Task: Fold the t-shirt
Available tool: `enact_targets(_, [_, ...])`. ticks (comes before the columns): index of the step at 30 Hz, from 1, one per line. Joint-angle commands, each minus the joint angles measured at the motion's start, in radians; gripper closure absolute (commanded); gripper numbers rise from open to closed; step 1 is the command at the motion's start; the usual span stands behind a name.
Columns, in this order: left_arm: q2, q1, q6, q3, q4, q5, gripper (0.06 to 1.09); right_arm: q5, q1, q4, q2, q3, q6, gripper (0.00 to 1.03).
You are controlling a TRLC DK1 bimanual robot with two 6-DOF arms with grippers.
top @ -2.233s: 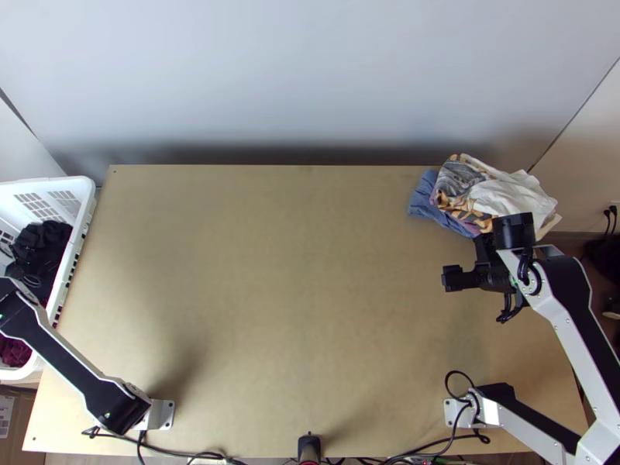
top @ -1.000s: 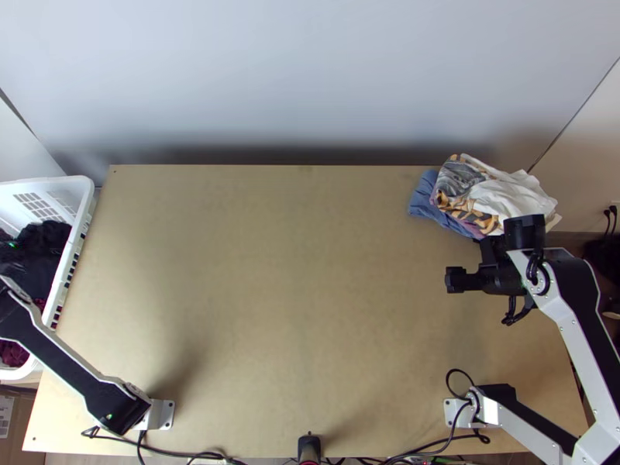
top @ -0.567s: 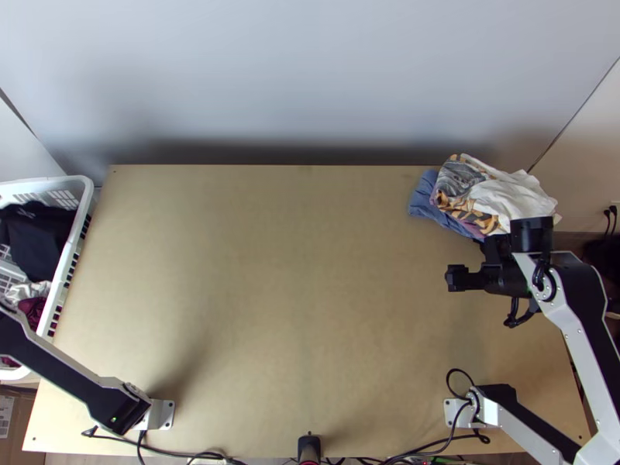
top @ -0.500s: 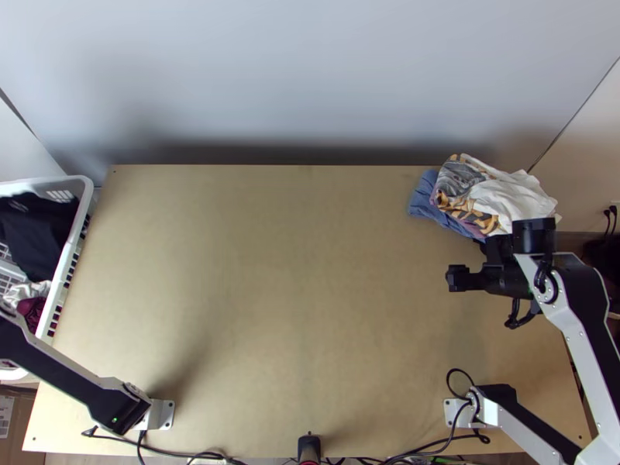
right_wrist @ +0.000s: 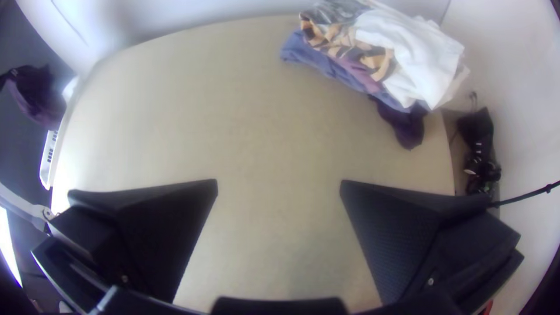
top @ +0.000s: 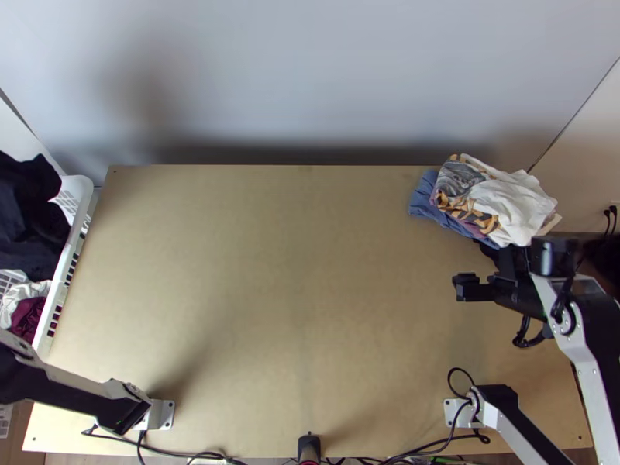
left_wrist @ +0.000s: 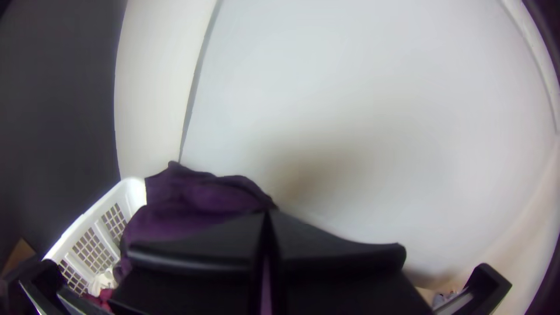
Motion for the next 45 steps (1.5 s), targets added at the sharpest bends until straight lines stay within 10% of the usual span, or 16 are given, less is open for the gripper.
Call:
enact_targets(1, [-0.221, -0.046, -0.016, -0.004, 0.001, 0.015, 1.05, 0.0, -0.013, 0.002, -0.106, -0.053, -0.001, 0.05])
enact_targets(22, [-0.485, -0.915, -0.254, -0.153, -0.011, -0.035, 1.05, -0.004, -0.097, 0.005, -0.352, -0.189, -0.001, 0.05])
enact_targets(45, [-0.58, -1.614, -0.038, -0.972, 0.159, -0.348, 1.05, -0.052, -0.148, -0.01, -0.333, -0.111, 0.022, 0.05])
